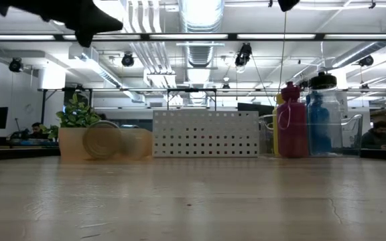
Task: Pick & Place Food Item
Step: Return to Home Position
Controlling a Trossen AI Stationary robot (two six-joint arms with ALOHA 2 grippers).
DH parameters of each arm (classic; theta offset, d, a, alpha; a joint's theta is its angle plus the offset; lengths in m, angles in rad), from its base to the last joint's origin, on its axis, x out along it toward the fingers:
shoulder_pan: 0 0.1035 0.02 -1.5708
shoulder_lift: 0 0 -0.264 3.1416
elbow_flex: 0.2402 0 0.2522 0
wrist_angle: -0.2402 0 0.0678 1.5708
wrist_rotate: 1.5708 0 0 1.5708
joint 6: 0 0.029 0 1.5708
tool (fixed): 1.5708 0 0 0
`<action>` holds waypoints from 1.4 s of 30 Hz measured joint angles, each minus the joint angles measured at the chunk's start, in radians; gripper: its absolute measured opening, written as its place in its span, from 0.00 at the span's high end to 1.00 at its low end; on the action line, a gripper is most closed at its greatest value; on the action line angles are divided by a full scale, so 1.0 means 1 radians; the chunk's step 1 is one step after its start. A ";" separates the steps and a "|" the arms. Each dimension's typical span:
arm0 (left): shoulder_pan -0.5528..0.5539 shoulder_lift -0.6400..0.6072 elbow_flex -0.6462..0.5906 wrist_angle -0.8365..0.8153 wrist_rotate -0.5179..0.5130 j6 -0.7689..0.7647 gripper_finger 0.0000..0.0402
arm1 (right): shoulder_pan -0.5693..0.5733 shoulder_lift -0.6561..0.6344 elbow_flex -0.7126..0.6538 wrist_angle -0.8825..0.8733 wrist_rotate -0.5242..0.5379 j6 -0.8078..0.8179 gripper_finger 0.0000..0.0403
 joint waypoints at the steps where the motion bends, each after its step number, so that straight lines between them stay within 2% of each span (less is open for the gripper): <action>1: -0.001 -0.030 -0.033 0.019 0.001 0.000 1.00 | 0.000 -0.021 -0.033 0.034 -0.016 0.003 0.98; 5: -0.001 -0.143 -0.131 0.077 0.007 0.001 1.00 | 0.000 -0.112 -0.153 0.129 -0.026 0.024 0.98; 14: -0.001 -0.370 -0.252 0.114 0.062 0.005 1.00 | 0.000 -0.308 -0.372 0.319 -0.028 0.087 0.98; 23: -0.001 -0.540 -0.331 0.129 0.064 0.010 1.00 | 0.000 -0.445 -0.445 0.359 -0.028 0.108 0.98; 42: 0.000 -0.716 -0.427 0.128 0.064 0.018 1.00 | 0.000 -0.631 -0.582 0.406 -0.027 0.116 0.98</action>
